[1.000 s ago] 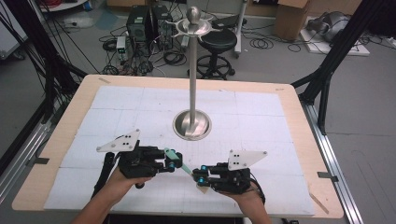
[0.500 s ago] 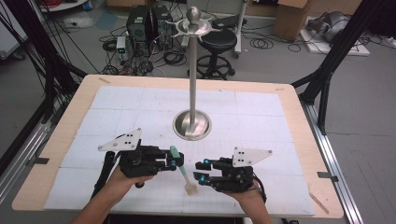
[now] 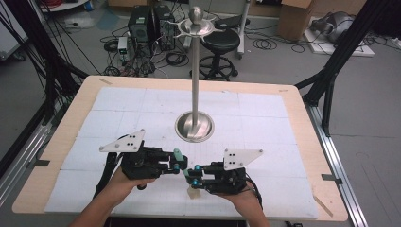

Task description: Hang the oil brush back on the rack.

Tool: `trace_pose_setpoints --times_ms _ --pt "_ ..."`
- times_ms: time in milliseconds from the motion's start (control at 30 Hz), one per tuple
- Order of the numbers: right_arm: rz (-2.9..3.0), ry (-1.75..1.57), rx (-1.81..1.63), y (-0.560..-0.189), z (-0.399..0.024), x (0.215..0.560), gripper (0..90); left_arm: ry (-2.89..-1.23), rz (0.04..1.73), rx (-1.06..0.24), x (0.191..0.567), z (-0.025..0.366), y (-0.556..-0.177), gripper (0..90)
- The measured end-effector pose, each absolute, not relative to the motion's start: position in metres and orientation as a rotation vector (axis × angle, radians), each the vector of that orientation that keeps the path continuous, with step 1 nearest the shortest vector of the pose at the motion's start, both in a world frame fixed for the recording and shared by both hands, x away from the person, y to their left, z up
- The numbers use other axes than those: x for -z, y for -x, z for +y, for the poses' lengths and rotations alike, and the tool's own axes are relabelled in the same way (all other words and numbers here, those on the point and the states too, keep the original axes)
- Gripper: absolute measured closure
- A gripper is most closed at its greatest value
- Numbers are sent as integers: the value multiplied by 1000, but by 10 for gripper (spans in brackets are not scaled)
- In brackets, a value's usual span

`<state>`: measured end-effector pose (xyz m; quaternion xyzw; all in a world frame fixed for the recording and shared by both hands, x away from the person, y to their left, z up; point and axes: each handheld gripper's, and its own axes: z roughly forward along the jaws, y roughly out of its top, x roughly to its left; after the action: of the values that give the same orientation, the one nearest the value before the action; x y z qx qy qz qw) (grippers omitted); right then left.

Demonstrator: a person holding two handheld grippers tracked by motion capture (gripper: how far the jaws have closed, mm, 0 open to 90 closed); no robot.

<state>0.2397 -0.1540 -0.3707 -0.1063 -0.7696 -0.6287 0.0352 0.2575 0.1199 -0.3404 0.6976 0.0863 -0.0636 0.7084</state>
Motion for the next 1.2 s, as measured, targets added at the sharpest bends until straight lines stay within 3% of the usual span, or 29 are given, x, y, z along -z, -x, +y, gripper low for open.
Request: trace_pose_setpoints --times_ms 100,267,300,333,367,433,533,800,1200 --pt "-2355 310 1934 -239 -152 371 825 -1550 184 143 341 119 -257 825" --pt "-2368 341 1946 -239 -152 371 831 -1554 197 115 340 119 -257 822" --pt "-2375 360 1957 -238 -152 370 833 -1558 210 96 339 119 -257 684" --pt "-2375 360 1957 -238 -152 370 833 -1562 230 85 339 119 -257 684" --pt "-2389 381 1968 -238 -153 370 833 -1569 264 66 339 119 -257 523" --pt "-2400 398 1973 -238 -153 370 833 -1571 280 19 337 120 -256 513" --pt "-2428 489 2015 -237 -154 371 833 -1569 315 -31 335 121 -255 430" --pt "-2456 638 2123 -235 -149 371 832 -1574 338 -130 324 116 -254 432" --pt "-2538 742 2113 -231 -141 373 833 -1605 465 -186 316 101 -259 510"
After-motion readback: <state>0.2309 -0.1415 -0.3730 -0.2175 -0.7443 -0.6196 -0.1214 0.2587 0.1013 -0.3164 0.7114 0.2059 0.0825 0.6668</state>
